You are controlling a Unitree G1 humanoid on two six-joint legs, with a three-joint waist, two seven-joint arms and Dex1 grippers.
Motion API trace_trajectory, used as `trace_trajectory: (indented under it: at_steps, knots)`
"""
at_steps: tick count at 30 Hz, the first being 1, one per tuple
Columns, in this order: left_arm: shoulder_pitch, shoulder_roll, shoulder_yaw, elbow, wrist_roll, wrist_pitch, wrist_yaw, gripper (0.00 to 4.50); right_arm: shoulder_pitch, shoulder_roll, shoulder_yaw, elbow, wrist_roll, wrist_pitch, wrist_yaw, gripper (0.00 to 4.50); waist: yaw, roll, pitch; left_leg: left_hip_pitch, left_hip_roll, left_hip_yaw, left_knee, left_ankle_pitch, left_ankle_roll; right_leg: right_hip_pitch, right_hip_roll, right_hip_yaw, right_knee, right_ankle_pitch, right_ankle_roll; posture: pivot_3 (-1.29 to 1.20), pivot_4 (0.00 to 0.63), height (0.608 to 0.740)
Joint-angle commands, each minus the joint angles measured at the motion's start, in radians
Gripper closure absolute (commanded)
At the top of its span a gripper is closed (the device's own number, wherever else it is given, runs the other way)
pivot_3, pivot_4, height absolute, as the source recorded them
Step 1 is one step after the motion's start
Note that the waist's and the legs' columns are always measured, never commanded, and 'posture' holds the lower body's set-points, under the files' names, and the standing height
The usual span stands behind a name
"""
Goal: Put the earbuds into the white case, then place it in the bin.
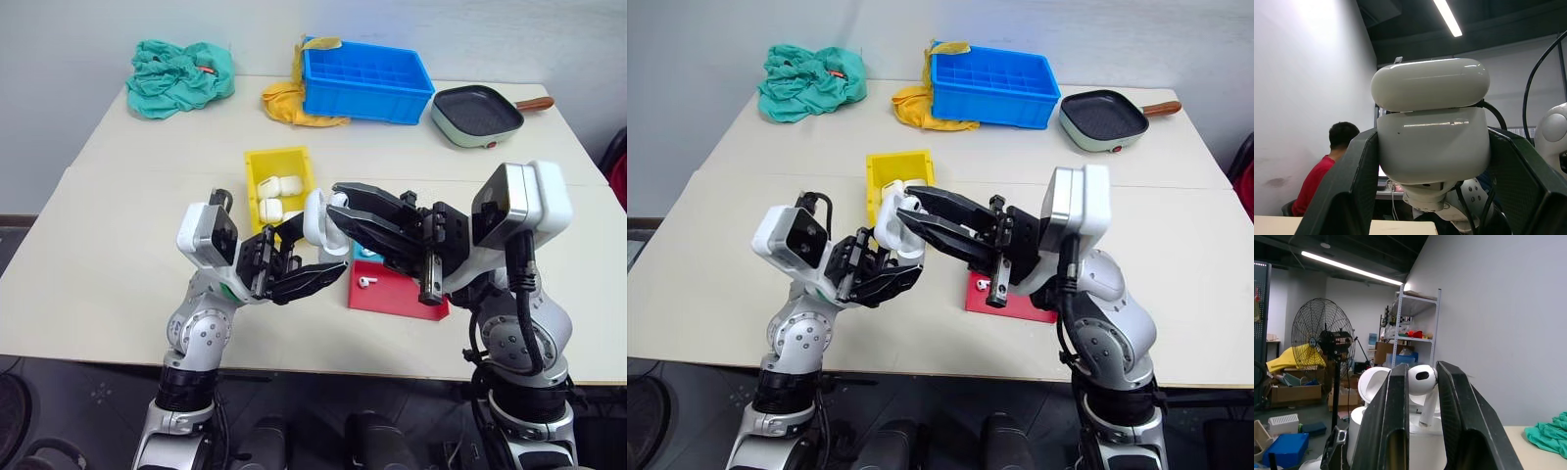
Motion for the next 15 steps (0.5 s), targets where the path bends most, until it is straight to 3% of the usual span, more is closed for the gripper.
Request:
trace_trajectory:
  at_steps: [1,15]
  knots:
    - [0.004,-0.009,-0.008,-0.055,-0.001,-0.011,0.002,1.68,0.01,-0.008,0.015,0.018,-0.022,-0.031,0.018,4.09,0.0,0.0,0.0,0.0,0.0,0.0,0.0,0.0,0.0,0.0,0.0,0.0,0.0,0.0,0.0,0.0,0.15,0.74]
    - [-0.002,-0.022,-0.007,-0.055,0.024,-0.024,0.008,1.68,0.055,-0.042,0.078,0.052,-0.015,-0.012,0.066,4.09,0.0,0.0,0.0,0.0,0.0,0.0,0.0,0.0,0.0,0.0,0.0,0.0,-0.001,0.0,0.0,0.0,0.15,0.74]
